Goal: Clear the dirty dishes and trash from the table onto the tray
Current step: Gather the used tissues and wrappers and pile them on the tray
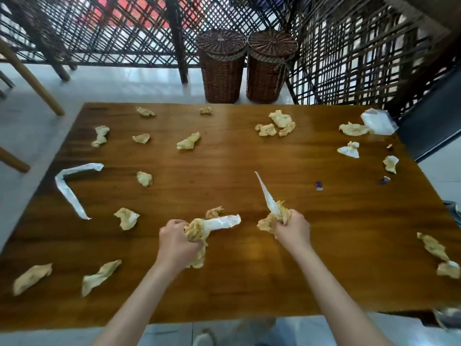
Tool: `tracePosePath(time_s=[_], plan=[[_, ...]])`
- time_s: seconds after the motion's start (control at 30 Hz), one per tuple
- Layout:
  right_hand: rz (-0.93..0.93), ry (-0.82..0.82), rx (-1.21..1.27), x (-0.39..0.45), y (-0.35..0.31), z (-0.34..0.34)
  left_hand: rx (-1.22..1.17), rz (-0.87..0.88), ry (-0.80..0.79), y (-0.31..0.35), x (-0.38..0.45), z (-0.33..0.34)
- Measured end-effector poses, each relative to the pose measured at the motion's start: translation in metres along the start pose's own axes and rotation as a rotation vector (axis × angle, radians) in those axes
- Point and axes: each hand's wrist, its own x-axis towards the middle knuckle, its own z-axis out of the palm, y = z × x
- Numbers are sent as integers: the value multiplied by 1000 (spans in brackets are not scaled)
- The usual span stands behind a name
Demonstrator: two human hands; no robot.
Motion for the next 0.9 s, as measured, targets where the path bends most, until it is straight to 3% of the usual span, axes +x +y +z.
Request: tracePosePath(time_s=[0.17, 0.43, 0.53, 0.73, 0.9], plan=[[-63, -105, -15, -20, -27, 44, 65, 72, -148, -33, -14, 14], [-278, -336, -161, 0, -62, 88, -60, 101, 21, -44, -27, 17], [-258, -437, -207, 3, -66, 102, -87, 66, 26, -48, -29, 14], [-320, -367, -315, -4, -69, 112, -105, 10, 30, -56, -24, 4], [-230, -369, -182, 1, -71, 104, -116, -13, 15, -56, -19, -3]])
